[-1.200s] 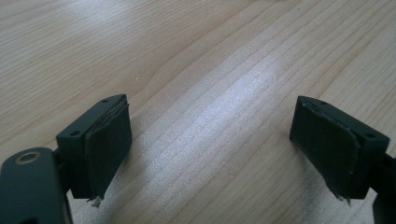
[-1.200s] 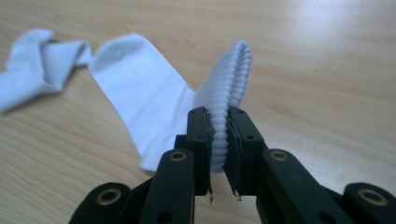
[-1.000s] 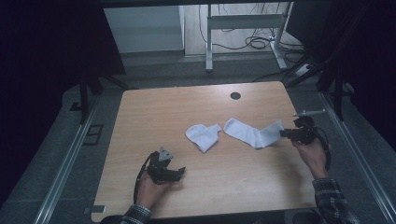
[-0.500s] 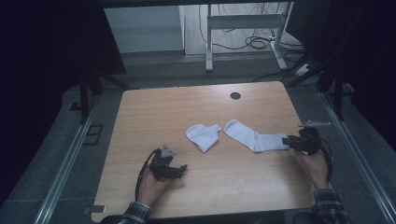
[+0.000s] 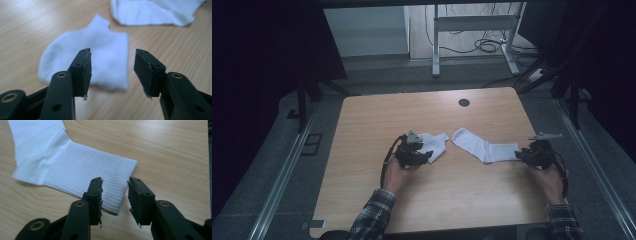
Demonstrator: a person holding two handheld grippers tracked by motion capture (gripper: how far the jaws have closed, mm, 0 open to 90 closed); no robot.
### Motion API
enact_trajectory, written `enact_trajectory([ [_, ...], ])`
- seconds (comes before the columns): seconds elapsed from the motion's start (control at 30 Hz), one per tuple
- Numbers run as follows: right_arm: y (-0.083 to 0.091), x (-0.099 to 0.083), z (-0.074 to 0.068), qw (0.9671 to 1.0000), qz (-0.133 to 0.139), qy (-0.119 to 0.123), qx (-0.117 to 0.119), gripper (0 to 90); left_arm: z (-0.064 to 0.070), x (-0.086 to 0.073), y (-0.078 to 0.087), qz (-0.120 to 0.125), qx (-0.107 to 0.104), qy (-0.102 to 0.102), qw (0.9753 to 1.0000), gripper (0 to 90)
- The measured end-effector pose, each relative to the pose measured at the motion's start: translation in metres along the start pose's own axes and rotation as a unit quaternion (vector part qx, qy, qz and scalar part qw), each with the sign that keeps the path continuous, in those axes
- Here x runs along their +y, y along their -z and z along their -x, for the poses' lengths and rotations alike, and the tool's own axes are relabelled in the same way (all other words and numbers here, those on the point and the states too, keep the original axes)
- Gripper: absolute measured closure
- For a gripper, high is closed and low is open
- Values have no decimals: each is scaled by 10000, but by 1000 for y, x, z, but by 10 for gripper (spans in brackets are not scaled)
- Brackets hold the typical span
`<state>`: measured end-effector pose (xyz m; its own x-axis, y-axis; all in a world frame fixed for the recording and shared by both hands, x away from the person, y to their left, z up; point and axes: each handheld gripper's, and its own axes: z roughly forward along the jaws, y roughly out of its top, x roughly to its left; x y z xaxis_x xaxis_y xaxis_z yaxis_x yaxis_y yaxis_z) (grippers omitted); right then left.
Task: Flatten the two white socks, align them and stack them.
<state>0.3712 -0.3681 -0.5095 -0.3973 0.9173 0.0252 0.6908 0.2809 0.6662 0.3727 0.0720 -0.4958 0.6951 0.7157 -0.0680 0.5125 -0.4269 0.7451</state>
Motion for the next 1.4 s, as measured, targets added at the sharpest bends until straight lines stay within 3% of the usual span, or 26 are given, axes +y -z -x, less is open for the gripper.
enact_trajectory([
  [0.17, -3, -3, -1, 9997, -205, 78, -64, 670, 9, 21, -23, -41, -64, -52, 10000, 506],
  [0.27, -6, -5, 5, 9994, -282, 78, -193, 676, 15, 30, -39, -90, -81, -67, 9999, 506],
  [0.37, -8, -6, 15, 9991, -279, -6, -316, 674, 17, 33, -46, -98, -94, -70, 9999, 506],
  [0.47, -4, -7, 21, 9993, -142, -180, -281, 665, 20, 39, -59, -134, -59, -118, 9998, 519],
  [0.7, -3, -2, 19, 9997, -5, -172, -191, 644, 19, 58, -85, -115, 60, -103, 9999, 579],
  [0.77, -4, 0, 18, 9997, 1, -141, -180, 638, 17, 66, -94, -137, 45, 1, 9999, 592],
  [1.07, -8, 1, 20, 9996, 114, -180, -197, 571, 16, 72, -118, -302, 82, 71, 9995, 613],
  [1.17, -14, 1, 21, 9996, 88, -143, -206, 562, 21, 71, -127, -439, 139, -59, 9989, 623],
  [1.27, -18, 2, 20, 9998, 30, -128, -155, 595, 22, 70, -130, -504, 174, -144, 9985, 652],
  [1.33, -20, 2, 18, 9999, -28, -100, -91, 681, 23, 69, -131, -575, 175, -171, 9980, 703],
  [1.37, -20, 3, 16, 9999, -59, -114, -20, 772, 23, 68, -132, -604, 169, -173, 9979, 787],
  [1.4, -20, 4, 15, 9998, -89, -163, -7, 798, 22, 68, -132, -594, 134, -128, 9981, 823],
])
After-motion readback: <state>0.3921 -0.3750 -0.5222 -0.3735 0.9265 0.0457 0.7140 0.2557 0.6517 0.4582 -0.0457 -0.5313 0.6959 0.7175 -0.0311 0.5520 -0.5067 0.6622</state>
